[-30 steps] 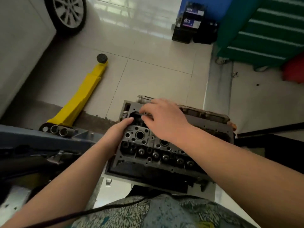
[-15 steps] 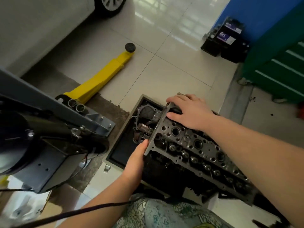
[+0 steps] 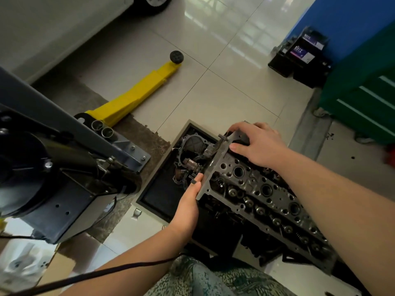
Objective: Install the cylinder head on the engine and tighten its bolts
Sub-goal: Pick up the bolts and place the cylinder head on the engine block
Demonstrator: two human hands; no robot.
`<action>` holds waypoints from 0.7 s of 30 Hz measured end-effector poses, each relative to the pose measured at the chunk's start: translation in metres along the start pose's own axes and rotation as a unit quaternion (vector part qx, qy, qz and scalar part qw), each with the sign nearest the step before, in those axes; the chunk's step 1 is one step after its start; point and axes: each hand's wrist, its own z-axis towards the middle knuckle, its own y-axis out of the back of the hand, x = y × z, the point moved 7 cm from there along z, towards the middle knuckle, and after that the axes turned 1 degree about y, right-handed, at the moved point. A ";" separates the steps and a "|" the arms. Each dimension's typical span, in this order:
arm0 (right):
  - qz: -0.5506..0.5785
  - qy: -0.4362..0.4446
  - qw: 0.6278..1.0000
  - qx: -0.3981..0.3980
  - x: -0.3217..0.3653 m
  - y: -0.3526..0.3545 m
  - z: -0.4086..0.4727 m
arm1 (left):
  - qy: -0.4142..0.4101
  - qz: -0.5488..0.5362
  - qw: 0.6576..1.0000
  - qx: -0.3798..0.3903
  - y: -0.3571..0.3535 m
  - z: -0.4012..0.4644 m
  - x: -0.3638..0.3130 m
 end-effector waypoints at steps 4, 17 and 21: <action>-0.011 0.005 1.000 -0.002 0.001 -0.003 -0.001 | -0.021 0.030 0.999 0.026 0.002 0.008 0.003; -0.224 0.140 0.946 -0.189 0.026 -0.007 -0.051 | -0.060 0.078 0.993 0.069 0.003 -0.006 -0.004; -0.273 0.162 0.934 -0.165 0.036 -0.001 -0.046 | -0.053 0.099 0.992 0.064 0.002 -0.005 -0.005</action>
